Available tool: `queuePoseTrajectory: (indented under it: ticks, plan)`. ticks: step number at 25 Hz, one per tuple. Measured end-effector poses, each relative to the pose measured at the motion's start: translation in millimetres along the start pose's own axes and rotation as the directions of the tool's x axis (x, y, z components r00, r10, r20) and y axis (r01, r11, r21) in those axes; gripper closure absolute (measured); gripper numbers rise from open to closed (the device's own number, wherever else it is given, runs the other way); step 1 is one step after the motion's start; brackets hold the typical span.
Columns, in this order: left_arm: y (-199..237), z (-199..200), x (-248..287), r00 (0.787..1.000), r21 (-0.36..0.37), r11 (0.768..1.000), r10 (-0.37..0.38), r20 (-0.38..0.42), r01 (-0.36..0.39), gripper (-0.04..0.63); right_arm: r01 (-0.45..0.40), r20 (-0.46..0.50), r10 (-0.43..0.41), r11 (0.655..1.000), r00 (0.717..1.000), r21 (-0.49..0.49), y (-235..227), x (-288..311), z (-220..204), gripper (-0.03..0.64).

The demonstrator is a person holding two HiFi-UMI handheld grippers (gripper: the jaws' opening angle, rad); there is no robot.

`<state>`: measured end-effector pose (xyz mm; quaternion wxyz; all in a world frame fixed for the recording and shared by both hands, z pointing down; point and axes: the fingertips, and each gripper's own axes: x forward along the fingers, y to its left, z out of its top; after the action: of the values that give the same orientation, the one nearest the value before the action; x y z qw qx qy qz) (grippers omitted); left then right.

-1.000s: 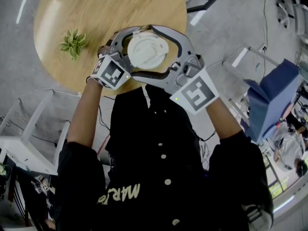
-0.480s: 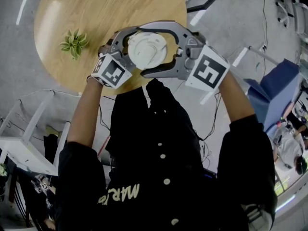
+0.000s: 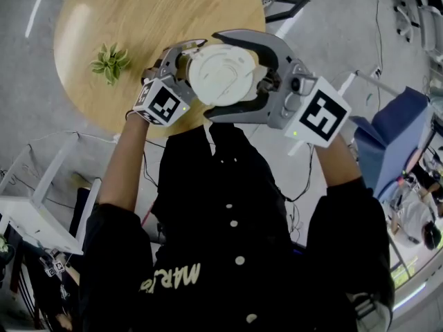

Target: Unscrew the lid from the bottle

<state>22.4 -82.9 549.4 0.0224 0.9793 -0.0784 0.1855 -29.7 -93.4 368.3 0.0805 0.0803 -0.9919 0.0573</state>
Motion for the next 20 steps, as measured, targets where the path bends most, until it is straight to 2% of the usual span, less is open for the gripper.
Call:
queuePoseTrajectory:
  ticks: [3,8,12,16,17,20]
  plan:
    - [1,3,-16,0.999,-0.059,0.997,0.044,-0.026,-0.045,0.198,0.071,0.077,-0.075,0.996,0.994,0.05,-3,-14,36,0.149]
    - [13,7,-48,0.985,-0.084,0.984,0.153,-0.084,-0.16,0.195,0.153,0.141,-0.16,0.987,0.977,0.056,-7,-32,83,0.149]
    - [10,22,-76,0.967,-0.06,0.972,0.218,-0.135,-0.228,0.196,0.215,0.191,-0.229,0.972,0.955,0.091,-9,-56,112,0.149]
    - [-6,45,-110,0.948,-0.064,0.952,0.291,-0.129,-0.301,0.201,0.318,0.194,-0.331,0.943,0.924,0.098,-8,-83,130,0.149]
    - [-10,51,-120,0.94,-0.069,0.942,0.318,-0.123,-0.328,0.223,0.348,0.185,-0.361,0.932,0.914,0.096,-7,-89,132,0.149]
    - [-20,81,-150,0.9,-0.076,0.899,0.424,-0.096,-0.431,0.397,0.418,0.185,-0.426,0.905,0.886,0.081,1,-111,145,0.149]
